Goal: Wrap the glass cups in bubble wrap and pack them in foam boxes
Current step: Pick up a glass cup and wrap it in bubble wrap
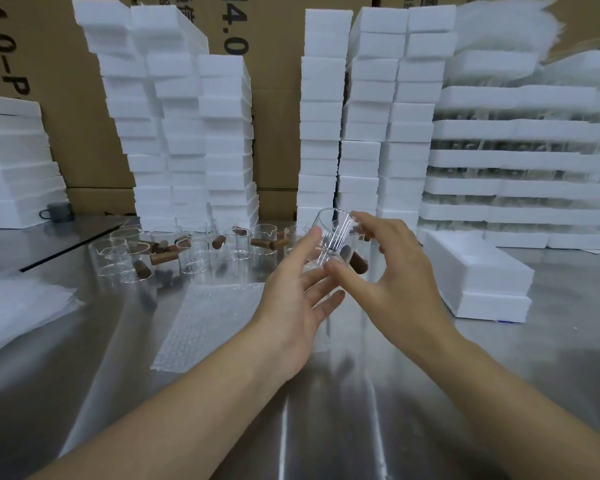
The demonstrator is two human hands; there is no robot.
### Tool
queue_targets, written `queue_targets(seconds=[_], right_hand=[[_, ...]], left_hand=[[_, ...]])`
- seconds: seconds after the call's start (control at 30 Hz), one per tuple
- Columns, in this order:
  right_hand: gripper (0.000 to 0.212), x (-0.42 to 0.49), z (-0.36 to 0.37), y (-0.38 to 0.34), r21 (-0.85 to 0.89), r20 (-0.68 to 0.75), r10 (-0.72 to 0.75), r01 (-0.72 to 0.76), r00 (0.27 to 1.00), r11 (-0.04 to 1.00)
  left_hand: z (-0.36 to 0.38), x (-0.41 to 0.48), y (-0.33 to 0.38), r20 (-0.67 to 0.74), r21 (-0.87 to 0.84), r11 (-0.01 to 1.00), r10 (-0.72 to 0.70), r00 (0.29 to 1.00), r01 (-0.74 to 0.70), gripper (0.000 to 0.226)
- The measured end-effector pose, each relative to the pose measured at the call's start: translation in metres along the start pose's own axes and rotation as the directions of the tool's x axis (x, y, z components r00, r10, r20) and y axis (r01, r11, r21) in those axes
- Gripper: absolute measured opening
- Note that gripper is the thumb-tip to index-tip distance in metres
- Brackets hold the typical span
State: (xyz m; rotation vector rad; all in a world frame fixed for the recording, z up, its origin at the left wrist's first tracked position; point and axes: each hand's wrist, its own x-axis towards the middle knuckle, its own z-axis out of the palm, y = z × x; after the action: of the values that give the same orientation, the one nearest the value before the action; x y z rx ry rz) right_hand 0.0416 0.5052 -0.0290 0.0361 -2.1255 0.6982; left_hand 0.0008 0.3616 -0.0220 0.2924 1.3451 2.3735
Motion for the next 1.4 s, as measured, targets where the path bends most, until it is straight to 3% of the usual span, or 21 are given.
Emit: queue_targets(seconds=[0.1, 0.17, 0.27, 0.4, 0.47, 0.5, 0.57, 0.63, 0.67, 0.73, 0.87, 1.23, 1.4], right_hand=[[0.08, 0.001, -0.005, 0.0, -0.002, 0.14, 0.095, -0.096, 0.986, 0.995], [0.065, 0.002, -0.008, 0.001, 0.032, 0.251, 0.115, -0.127, 0.961, 0.991], [0.019, 0.0, -0.006, 0.0, 0.114, 0.322, 0.074, -0.117, 0.944, 0.987], [0.019, -0.001, 0.0, -0.005, 0.31, 0.377, 0.116, -0.243, 0.919, 0.919], [0.02, -0.001, 0.003, -0.003, 0.327, 0.338, 0.196, -0.31, 0.92, 0.893], [0.021, -0.001, 0.004, -0.002, 0.329, 0.307, 0.258, -0.357, 0.916, 0.874], [0.024, -0.002, 0.006, 0.002, 0.381, 0.273, 0.373, -0.456, 0.887, 0.804], [0.025, -0.003, 0.007, 0.003, 0.442, 0.286, 0.455, -0.537, 0.843, 0.719], [0.026, -0.004, 0.007, 0.004, 0.448, 0.299, 0.482, -0.567, 0.823, 0.691], [0.026, -0.006, 0.008, 0.006, 0.43, 0.325, 0.519, -0.612, 0.791, 0.663], [0.027, -0.008, 0.01, 0.008, 0.404, 0.348, 0.543, -0.645, 0.764, 0.649], [0.028, -0.005, 0.012, 0.006, 0.374, 0.395, 0.524, -0.653, 0.754, 0.658], [0.026, -0.006, 0.012, 0.007, 0.338, 0.388, 0.556, -0.674, 0.735, 0.657]], left_hand=[[-0.004, 0.006, 0.006, -0.031, 0.04, 0.999, 0.009, 0.999, -0.007, 0.057], [-0.007, 0.01, 0.011, -0.052, 0.106, 0.993, 0.049, 0.997, -0.044, 0.06], [-0.015, 0.016, 0.017, -0.057, 0.304, 0.948, 0.115, 0.992, -0.092, 0.063], [-0.023, 0.021, 0.024, -0.046, 0.43, 0.902, 0.071, 0.996, -0.045, 0.067], [-0.025, 0.024, 0.026, -0.069, 0.553, 0.829, 0.148, 0.987, -0.086, 0.066], [-0.028, 0.026, 0.025, -0.068, 0.661, 0.737, 0.248, 0.966, -0.143, 0.063], [-0.039, 0.028, 0.021, 0.041, 0.902, 0.373, 0.425, 0.904, -0.216, 0.053], [-0.052, 0.029, 0.017, 0.135, 0.991, -0.048, 0.383, 0.914, -0.126, 0.047], [-0.056, 0.03, 0.015, 0.135, 0.978, -0.192, 0.314, 0.94, -0.077, 0.047], [-0.063, 0.033, 0.011, 0.119, 0.952, -0.303, 0.213, 0.97, -0.051, 0.04], [-0.064, 0.036, 0.011, 0.143, 0.969, -0.233, 0.252, 0.957, -0.084, 0.022], [-0.052, 0.035, 0.013, 0.146, 0.983, 0.0, 0.586, 0.797, -0.181, 0.028], [-0.049, 0.034, 0.015, 0.167, 0.958, 0.066, 0.664, 0.729, -0.28, 0.027]])
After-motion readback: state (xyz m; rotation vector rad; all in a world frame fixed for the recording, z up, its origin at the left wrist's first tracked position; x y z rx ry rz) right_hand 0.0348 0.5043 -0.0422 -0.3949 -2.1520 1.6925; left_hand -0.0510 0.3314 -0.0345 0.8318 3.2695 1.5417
